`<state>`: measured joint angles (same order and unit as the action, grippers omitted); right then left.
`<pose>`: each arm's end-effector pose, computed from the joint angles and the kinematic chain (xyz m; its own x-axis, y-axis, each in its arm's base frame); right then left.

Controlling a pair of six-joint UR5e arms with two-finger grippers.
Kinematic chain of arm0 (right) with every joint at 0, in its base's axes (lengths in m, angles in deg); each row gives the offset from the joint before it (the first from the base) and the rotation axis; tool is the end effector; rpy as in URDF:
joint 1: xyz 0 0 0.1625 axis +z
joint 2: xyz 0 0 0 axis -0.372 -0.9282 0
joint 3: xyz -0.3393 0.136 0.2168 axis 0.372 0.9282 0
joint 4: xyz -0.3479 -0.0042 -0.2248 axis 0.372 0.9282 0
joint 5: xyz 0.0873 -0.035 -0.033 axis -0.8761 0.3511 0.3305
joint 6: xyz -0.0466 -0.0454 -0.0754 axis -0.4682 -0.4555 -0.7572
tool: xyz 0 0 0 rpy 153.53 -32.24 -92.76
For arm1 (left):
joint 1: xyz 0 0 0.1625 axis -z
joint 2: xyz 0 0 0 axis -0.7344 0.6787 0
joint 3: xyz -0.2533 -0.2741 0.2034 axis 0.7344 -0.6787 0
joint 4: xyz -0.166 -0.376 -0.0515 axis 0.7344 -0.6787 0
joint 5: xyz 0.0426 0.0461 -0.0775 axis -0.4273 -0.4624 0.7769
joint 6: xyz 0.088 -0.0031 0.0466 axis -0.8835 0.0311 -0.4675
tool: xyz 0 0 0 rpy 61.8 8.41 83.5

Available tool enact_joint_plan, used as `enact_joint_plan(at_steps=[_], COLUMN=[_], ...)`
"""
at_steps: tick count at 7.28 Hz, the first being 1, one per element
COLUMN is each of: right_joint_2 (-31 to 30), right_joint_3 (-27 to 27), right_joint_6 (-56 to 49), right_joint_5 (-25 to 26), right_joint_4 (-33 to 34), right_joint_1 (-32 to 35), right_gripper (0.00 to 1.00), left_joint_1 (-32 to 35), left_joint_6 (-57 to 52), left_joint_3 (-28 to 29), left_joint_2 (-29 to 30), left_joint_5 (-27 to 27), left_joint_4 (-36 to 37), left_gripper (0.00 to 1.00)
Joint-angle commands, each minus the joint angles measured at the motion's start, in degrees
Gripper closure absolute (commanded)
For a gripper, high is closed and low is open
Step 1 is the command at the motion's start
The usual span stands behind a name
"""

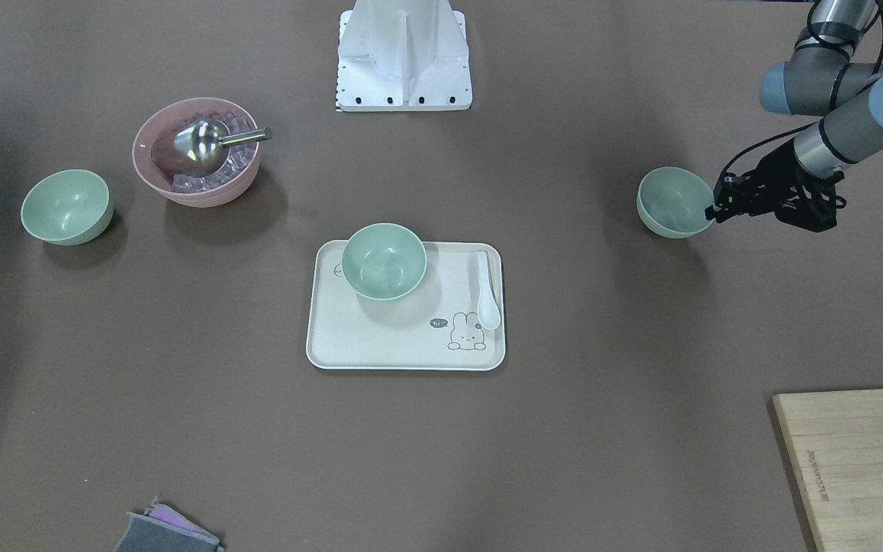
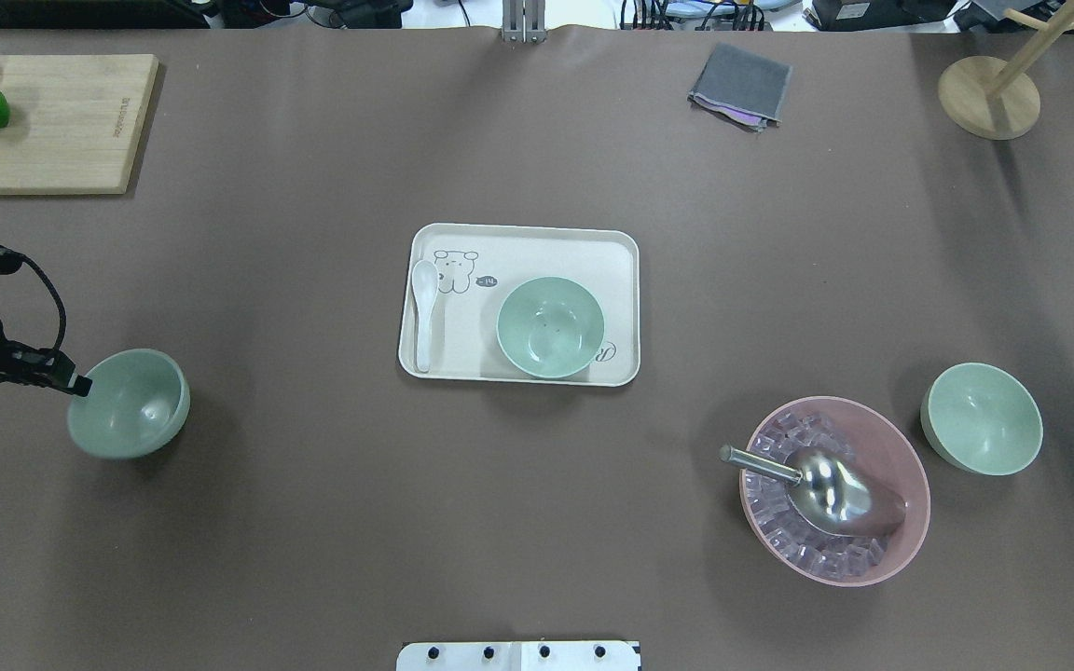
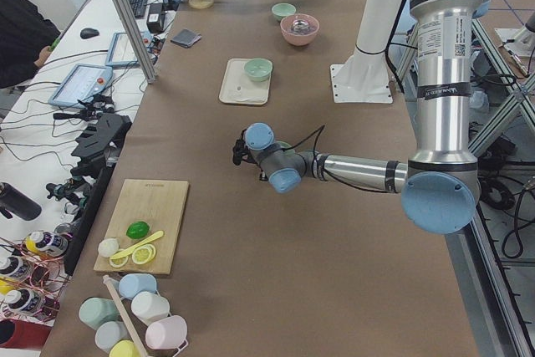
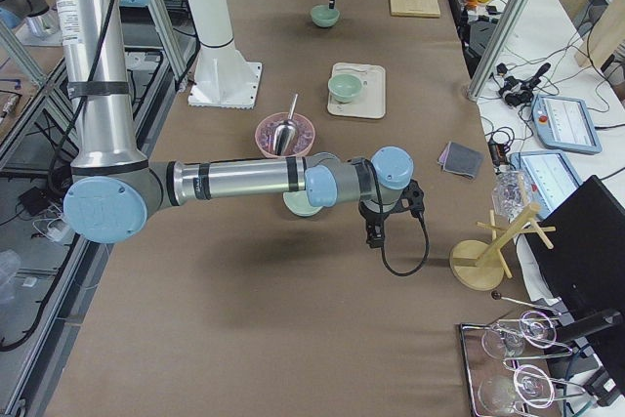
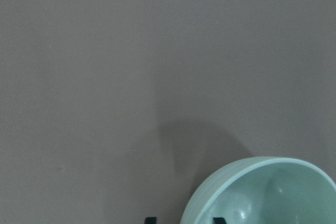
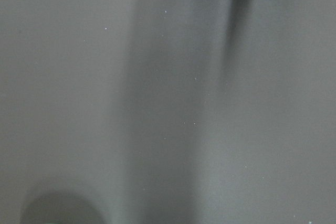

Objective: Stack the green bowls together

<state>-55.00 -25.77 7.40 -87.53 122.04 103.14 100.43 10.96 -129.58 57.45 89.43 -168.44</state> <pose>-0.0249 -0.5333 0.5928 0.6106 -0.1776 0.7718 0.1223 0.9840 0.1297 0.2399 -0.4205 0.5643 0.4577 0.1304 -0.8795 -0.1032 0.9903 0.0932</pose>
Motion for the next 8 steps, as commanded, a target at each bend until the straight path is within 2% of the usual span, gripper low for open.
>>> enact_joint_plan(at_steps=[1,2,4,6,7,8], right_joint_2=[0.0,0.1,0.2,0.1,-0.4,-3.2], right_joint_3=[0.0,-0.1,0.1,-0.3,-0.6,-0.4], right_joint_6=[0.0,0.0,-0.1,-0.2,0.7,5.7], right_joint_5=[0.0,0.0,-0.1,-1.1,-2.6,-2.6], right_joint_4=[0.0,0.0,0.0,-0.1,-2.4,-10.4], right_joint_1=[0.0,0.0,-0.1,-2.1,-4.8,-7.6], right_gripper=[0.00,0.00,0.00,0.00,0.00,0.00], left_joint_1=[-0.7,-0.6,0.7,2.5,2.5,2.4], left_joint_6=[0.3,0.6,0.8,3.4,9.5,15.6], left_joint_3=[-0.5,-2.2,-3.5,-4.8,-4.7,-4.6], left_joint_2=[0.1,-0.6,-0.1,1.2,4.6,8.2], left_joint_5=[0.2,1.9,10.2,10.9,10.8,10.7], left_joint_4=[-0.1,-0.1,-0.1,0.5,0.6,0.6], left_gripper=[0.89,1.00,1.00,1.00,1.00,1.00])
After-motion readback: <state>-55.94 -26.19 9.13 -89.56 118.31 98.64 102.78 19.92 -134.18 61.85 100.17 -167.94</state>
